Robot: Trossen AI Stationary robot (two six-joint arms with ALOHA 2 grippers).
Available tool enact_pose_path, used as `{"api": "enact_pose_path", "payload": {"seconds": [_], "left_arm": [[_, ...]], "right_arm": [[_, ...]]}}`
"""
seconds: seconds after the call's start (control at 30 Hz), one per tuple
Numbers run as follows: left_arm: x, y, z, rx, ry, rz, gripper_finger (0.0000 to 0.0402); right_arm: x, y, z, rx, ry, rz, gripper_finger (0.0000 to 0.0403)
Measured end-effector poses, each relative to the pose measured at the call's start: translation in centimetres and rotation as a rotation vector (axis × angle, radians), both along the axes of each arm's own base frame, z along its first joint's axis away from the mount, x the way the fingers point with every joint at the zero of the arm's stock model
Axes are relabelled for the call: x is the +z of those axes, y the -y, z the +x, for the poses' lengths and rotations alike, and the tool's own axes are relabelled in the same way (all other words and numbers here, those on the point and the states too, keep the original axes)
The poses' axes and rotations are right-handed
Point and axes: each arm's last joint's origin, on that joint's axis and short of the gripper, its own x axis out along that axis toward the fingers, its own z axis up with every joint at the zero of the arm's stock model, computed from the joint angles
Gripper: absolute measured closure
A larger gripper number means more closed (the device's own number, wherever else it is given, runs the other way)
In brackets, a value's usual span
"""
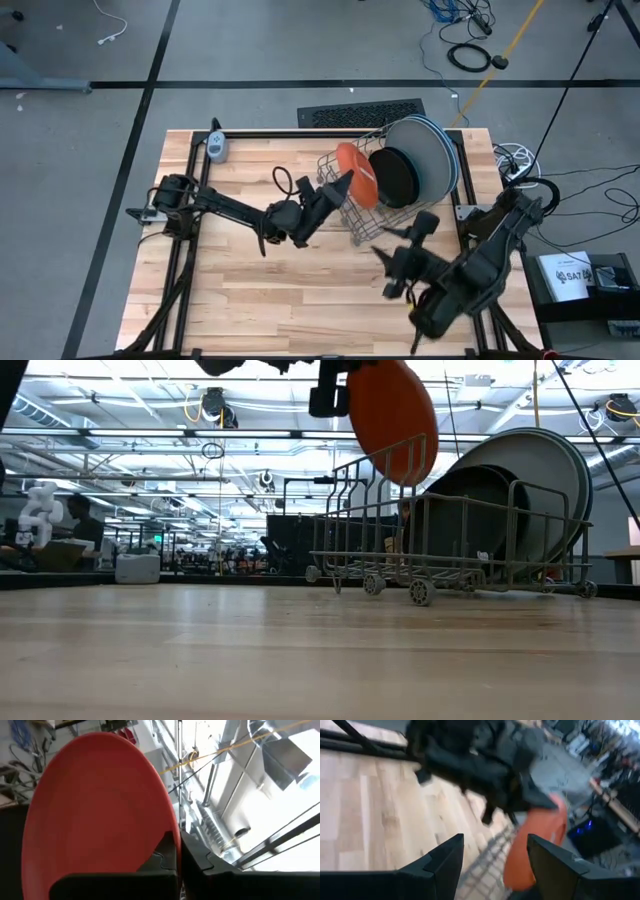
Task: Sort dishes
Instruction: Put the orange plate in the dish rack
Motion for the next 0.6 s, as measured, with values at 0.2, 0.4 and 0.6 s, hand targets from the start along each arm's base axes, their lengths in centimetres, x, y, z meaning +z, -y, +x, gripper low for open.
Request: {"api": "enact_pose_path", "payload": {"seconds": [0.2, 0.4, 0.6], "left_arm": [[-0.1, -0.2, 0.0, -0.019, 0.009, 0.009, 0.0401], [1.1, -0.6, 0.1, -0.008, 0.039, 0.015, 0.0401], [1.4, -1.7, 0.3, 0.004, 0.047, 0.021, 0.0401]], "right_arm": [[-2.1, 5.1, -4.7, -0.118, 0.053, 0.109, 0.0192], [-5.0, 5.9, -3.8, -0.118, 0.124, 0.143, 0.0193], [-5.0, 7.2, -1.7, -0.146, 0.100, 0.032, 0.0189]]}}
